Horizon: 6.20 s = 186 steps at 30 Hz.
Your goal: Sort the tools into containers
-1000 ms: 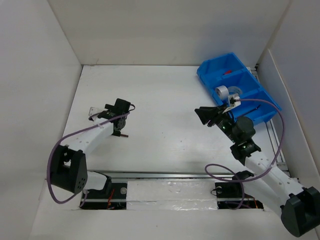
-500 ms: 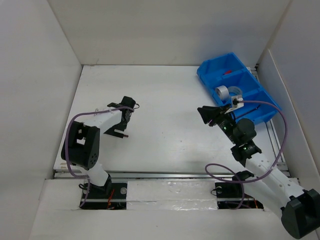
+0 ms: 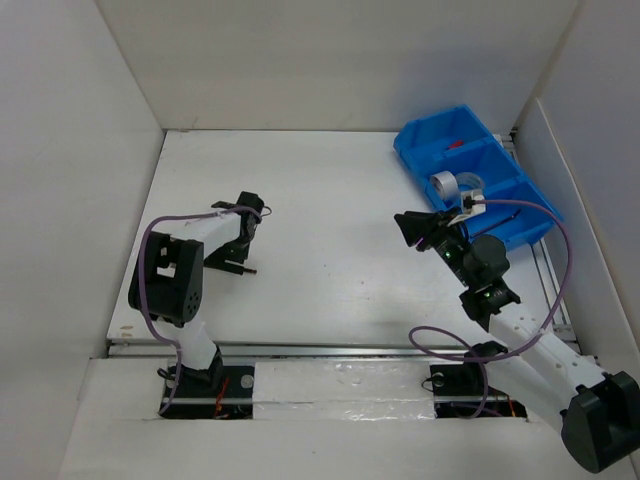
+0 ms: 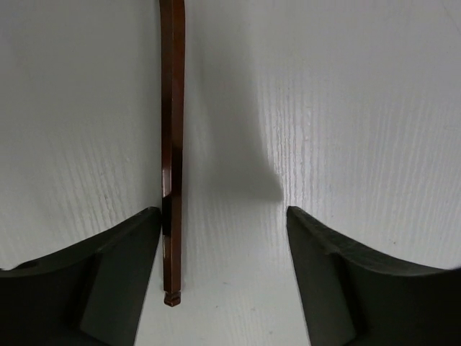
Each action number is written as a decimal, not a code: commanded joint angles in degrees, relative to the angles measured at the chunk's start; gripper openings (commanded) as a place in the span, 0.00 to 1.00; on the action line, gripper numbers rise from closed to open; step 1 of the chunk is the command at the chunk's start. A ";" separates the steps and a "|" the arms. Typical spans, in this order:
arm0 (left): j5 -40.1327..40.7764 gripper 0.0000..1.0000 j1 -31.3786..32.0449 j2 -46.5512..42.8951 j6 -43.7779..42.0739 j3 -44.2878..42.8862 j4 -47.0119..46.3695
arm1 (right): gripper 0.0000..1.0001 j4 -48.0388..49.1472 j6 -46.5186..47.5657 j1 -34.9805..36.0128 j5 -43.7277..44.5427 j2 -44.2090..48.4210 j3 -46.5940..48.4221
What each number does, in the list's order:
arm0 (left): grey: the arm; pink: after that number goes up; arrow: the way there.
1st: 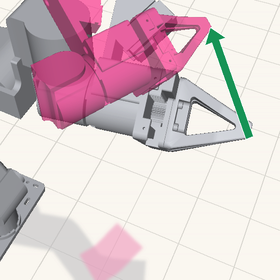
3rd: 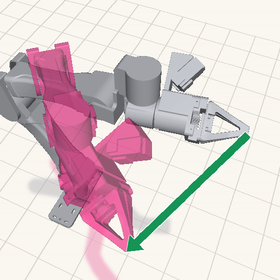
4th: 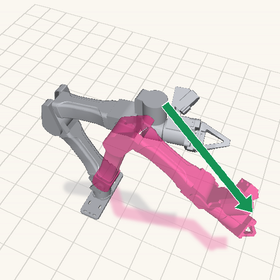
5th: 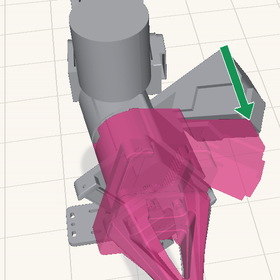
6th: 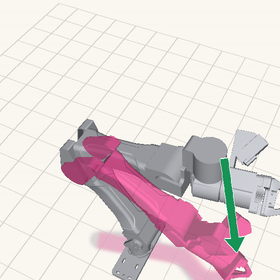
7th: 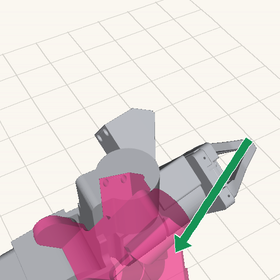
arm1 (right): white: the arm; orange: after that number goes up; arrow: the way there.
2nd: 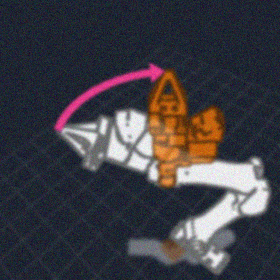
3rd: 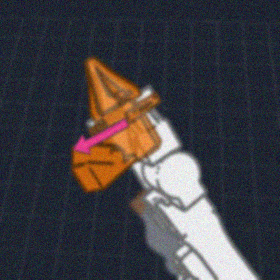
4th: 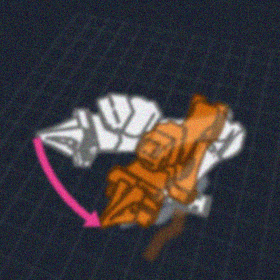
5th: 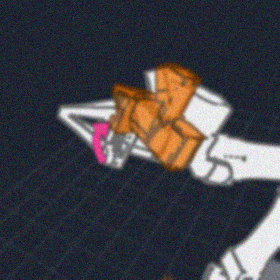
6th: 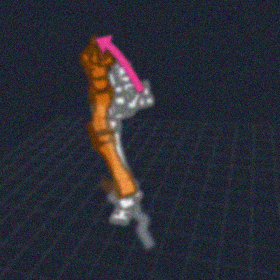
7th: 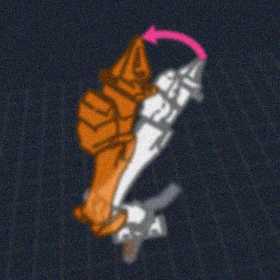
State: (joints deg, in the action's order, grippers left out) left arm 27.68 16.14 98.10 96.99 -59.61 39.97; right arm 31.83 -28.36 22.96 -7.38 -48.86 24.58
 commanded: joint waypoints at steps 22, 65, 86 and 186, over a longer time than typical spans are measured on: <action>-3.24 0.00 -2.60 16.42 10.14 -7.89 16.90 | 0.44 3.14 -0.29 -0.02 1.66 4.12 -1.55; -16.70 0.00 29.37 -21.29 -62.26 11.90 -56.31 | 0.55 22.03 -7.93 -0.55 -24.16 -19.76 5.30; -3.34 0.00 46.26 -18.83 -63.86 2.66 -50.78 | 0.50 29.69 -11.37 1.74 -21.28 -33.93 7.06; 8.70 0.99 43.80 -43.25 -73.09 6.52 -41.72 | 1.00 -35.79 5.43 18.24 20.90 10.62 23.50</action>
State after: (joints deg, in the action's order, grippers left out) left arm 34.50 60.25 57.60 26.33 -55.59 1.87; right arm 1.37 -23.31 37.41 5.74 -39.72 46.48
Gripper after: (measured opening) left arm 0.989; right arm 0.996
